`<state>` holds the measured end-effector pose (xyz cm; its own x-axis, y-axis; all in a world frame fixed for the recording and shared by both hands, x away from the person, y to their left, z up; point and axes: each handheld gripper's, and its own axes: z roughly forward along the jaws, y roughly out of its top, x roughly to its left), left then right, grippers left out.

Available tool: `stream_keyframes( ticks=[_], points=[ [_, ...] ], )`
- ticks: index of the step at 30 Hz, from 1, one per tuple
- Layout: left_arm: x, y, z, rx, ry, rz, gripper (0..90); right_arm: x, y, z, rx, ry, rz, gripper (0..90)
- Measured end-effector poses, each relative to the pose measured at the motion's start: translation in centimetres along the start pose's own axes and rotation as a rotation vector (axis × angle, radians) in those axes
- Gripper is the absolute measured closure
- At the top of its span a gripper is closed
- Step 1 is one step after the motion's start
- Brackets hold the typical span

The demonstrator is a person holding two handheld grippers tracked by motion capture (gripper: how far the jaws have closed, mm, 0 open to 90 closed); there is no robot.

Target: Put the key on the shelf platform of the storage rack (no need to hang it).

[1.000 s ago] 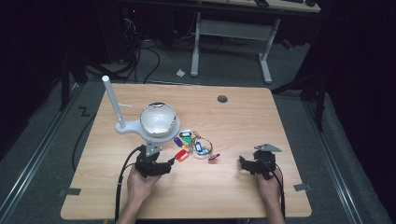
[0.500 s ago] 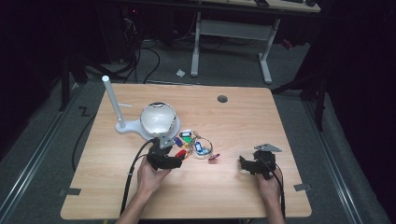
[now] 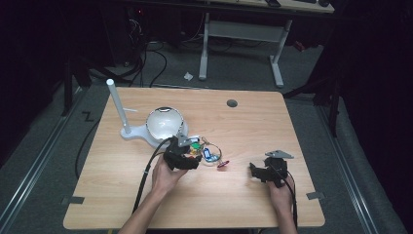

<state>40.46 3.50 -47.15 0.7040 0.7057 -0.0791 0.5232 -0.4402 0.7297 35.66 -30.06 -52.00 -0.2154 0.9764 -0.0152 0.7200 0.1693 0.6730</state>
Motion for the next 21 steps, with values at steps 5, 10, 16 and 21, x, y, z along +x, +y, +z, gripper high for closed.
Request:
stream_keyframes(
  ticks=[5,10,16,21],
  points=[
    [-0.1,0.6,1.1,0.016,-0.011,-0.003,30.5,0.0,0.0,0.0,0.0,0.0,0.0,14.8],
    [0.2,0.9,2.2,0.021,-0.026,-0.035,30.8,0.0,0.0,0.0,0.0,0.0,0.0,14.8],
    [0.8,0.8,3.5,0.029,-0.016,-0.083,32.0,0.0,0.0,0.0,0.0,0.0,0.0,14.8],
    [1.0,0.7,4.0,0.022,-0.004,-0.08,36.9,0.0,0.0,0.0,0.0,0.0,0.0,14.8]
  ],
)
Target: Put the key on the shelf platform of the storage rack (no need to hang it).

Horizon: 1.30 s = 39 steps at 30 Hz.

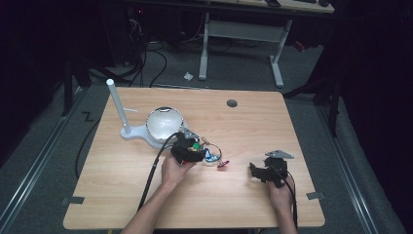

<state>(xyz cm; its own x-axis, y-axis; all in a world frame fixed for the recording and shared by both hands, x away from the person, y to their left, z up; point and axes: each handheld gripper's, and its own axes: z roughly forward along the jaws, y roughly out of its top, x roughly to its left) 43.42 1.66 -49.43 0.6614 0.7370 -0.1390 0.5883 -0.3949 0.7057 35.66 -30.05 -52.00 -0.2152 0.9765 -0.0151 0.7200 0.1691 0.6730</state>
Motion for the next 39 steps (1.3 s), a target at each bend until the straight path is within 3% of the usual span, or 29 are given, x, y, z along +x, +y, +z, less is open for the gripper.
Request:
stream_keyframes(
  ticks=[10,17,23,31,39],
  points=[
    [0.1,-0.1,1.5,0.023,0.015,-0.03,37.8,0.0,0.0,0.0,0.0,0.0,0.0,14.8],
    [0.3,-0.5,2.6,0.059,0.008,-0.037,48.6,0.0,0.0,0.0,0.0,0.001,0.0,14.8],
    [0.2,-0.4,2.6,0.065,0.023,-0.014,59.6,0.0,0.0,0.0,0.0,0.0,0.0,14.8],
    [0.1,-0.4,2.6,0.074,0.024,-0.019,73.1,0.0,0.0,0.0,0.0,0.0,0.0,14.8],
    [0.4,-0.3,2.4,0.077,0.014,-0.026,76.1,0.0,0.0,0.0,-0.001,0.0,-0.002,14.9]
  ],
)
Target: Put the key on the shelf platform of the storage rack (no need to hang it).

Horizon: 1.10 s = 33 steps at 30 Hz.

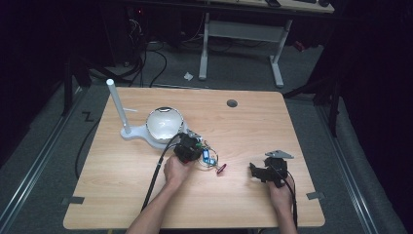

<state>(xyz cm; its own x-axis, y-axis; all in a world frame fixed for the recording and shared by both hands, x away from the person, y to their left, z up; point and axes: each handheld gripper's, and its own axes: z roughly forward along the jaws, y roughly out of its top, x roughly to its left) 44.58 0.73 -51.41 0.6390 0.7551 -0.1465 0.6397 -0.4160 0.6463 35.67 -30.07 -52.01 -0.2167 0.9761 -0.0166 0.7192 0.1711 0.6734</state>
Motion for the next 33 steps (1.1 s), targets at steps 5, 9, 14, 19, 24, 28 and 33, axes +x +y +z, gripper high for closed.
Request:
stream_keyframes(
  ticks=[5,9,14,19,24,28,33],
  points=[
    [-0.1,0.0,-0.3,0.004,-0.006,0.012,77.4,0.0,0.0,0.0,0.0,0.0,0.0,14.8],
    [-0.1,0.1,-0.9,-0.005,-0.011,0.023,77.7,0.0,0.0,0.0,0.0,0.0,0.0,14.8],
    [-0.4,0.4,-2.4,-0.056,-0.034,0.034,77.7,0.0,0.0,0.0,0.0,0.0,0.0,14.8],
    [-0.5,0.6,-4.3,-0.102,-0.047,0.051,77.8,0.0,0.0,0.0,0.0,0.0,0.001,14.8],
    [-0.2,0.7,-5.7,-0.13,-0.054,0.052,77.8,0.0,0.0,0.0,0.0,0.0,0.001,14.8],
    [-0.1,0.6,-7.0,-0.146,-0.054,0.058,77.9,0.0,0.0,0.0,0.0,0.0,0.0,14.8],
    [-0.1,0.6,-8.2,-0.15,-0.075,0.062,77.8,0.0,0.0,0.0,0.0,0.0,0.001,14.9]
  ],
)
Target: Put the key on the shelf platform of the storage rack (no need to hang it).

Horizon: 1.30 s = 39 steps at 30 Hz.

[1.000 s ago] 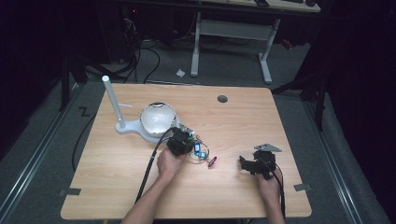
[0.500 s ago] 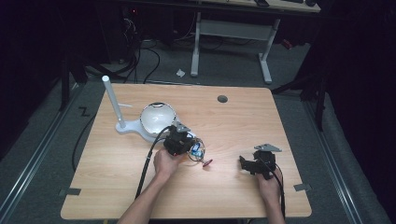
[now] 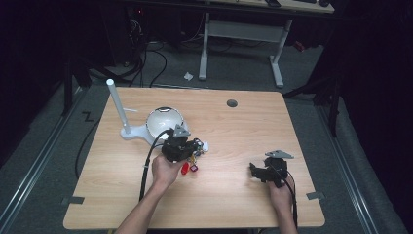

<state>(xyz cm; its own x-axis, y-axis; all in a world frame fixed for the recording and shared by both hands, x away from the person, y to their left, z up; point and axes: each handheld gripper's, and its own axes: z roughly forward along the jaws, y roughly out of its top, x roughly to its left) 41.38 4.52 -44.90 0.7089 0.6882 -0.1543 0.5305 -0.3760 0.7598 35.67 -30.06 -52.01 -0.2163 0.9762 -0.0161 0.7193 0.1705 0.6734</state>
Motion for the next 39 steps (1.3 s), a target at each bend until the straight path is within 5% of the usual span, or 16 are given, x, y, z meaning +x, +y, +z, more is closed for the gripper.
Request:
stream_keyframes(
  ticks=[8,26,39],
  points=[
    [-0.3,0.7,-1.8,-0.007,-0.008,0.029,77.8,0.0,0.0,0.0,0.0,0.0,0.0,14.8],
    [0.1,1.2,-6.8,-0.058,-0.031,0.017,78.5,0.0,0.0,0.0,0.0,0.0,0.0,14.8],
    [0.5,3.2,-10.5,-0.127,-0.025,0.037,78.6,0.0,0.0,0.0,0.0,0.0,0.0,14.8]
  ],
)
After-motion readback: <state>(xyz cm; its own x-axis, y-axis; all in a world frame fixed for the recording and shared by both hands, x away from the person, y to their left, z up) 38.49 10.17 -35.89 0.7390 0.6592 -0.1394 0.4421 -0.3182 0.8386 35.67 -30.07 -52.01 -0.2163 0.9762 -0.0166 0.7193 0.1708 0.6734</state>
